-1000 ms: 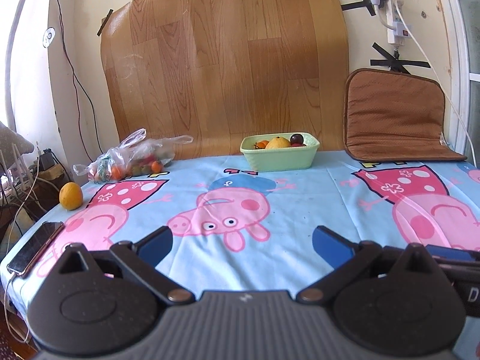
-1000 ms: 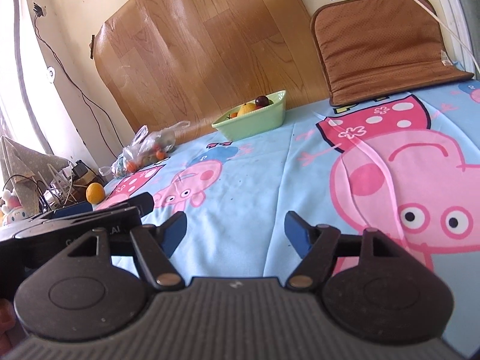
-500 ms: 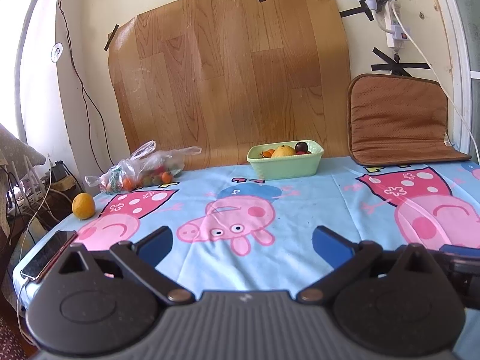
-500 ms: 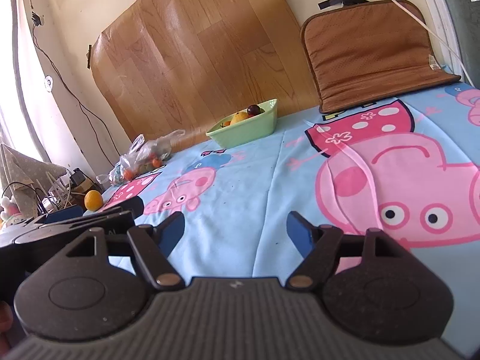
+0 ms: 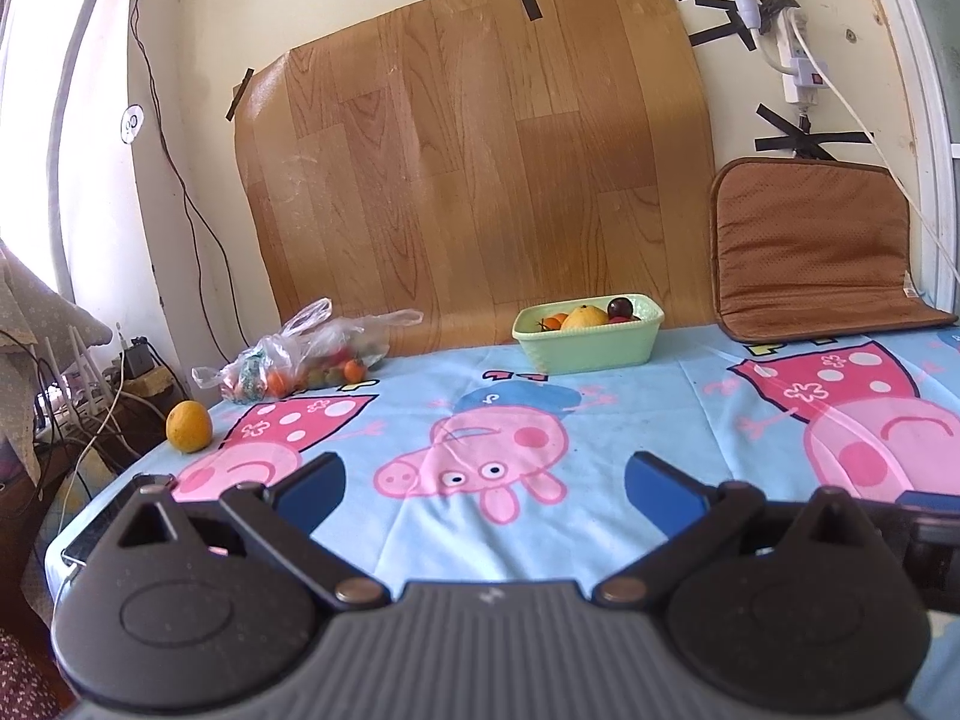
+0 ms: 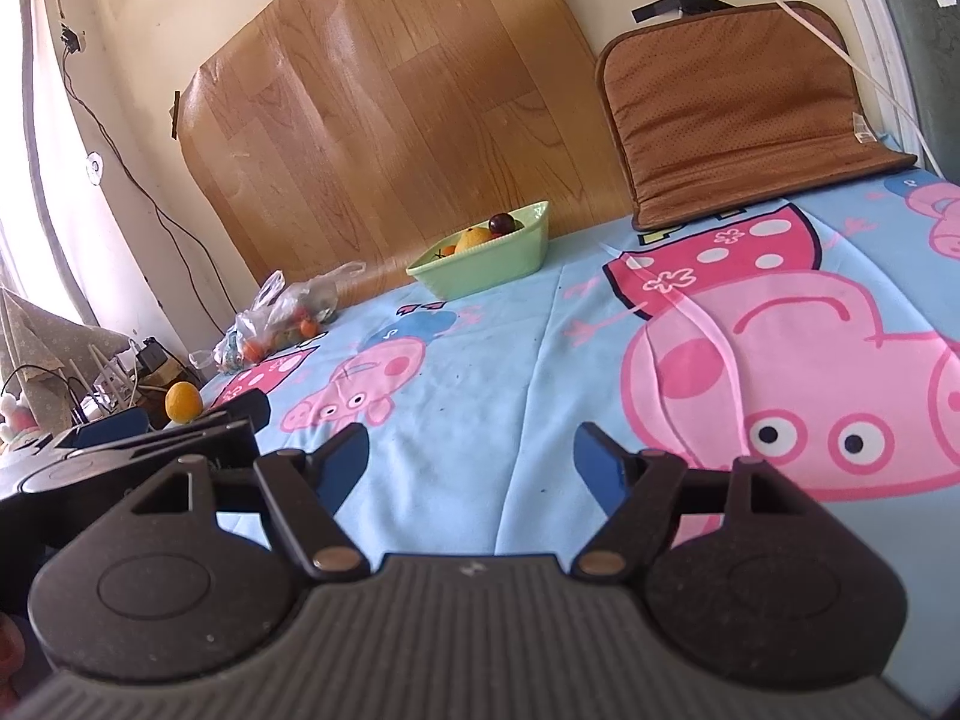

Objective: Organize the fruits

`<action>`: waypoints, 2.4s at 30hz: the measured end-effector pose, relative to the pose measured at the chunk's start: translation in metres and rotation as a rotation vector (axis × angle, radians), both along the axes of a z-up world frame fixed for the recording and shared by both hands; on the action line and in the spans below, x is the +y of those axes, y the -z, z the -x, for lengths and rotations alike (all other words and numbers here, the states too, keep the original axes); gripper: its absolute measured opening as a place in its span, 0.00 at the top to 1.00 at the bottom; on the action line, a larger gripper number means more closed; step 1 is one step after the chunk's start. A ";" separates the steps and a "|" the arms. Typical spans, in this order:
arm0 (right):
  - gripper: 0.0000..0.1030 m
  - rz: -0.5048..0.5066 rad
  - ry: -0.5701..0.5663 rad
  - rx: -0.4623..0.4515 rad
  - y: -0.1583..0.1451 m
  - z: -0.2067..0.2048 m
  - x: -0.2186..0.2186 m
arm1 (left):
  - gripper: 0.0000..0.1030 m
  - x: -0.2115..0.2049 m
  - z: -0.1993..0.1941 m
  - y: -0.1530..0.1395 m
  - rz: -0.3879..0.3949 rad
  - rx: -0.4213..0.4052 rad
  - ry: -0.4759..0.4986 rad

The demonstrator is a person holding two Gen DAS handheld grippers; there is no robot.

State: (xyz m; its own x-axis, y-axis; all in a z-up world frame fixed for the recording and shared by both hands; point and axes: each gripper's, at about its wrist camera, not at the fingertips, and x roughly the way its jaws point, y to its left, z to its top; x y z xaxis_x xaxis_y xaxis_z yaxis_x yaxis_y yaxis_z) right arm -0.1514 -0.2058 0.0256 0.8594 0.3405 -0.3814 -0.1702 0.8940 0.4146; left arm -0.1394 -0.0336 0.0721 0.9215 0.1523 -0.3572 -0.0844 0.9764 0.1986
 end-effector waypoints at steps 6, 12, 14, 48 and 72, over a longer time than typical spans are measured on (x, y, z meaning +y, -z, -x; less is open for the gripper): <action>0.25 0.022 -0.019 -0.020 -0.002 0.003 0.003 | 0.00 0.002 -0.001 0.001 -0.004 0.006 -0.001; 0.25 0.037 -0.028 -0.036 -0.003 0.003 0.004 | 0.00 0.002 0.000 0.002 -0.002 0.012 -0.006; 0.25 0.038 -0.029 -0.037 -0.003 0.003 0.004 | 0.00 0.003 0.000 0.003 -0.004 0.014 -0.008; 0.25 0.039 -0.028 -0.035 -0.002 0.003 0.004 | 0.00 0.008 -0.005 0.013 0.016 0.081 -0.012; 0.25 0.037 -0.023 -0.035 -0.001 0.003 0.004 | 0.00 0.002 -0.002 0.015 0.013 0.088 0.021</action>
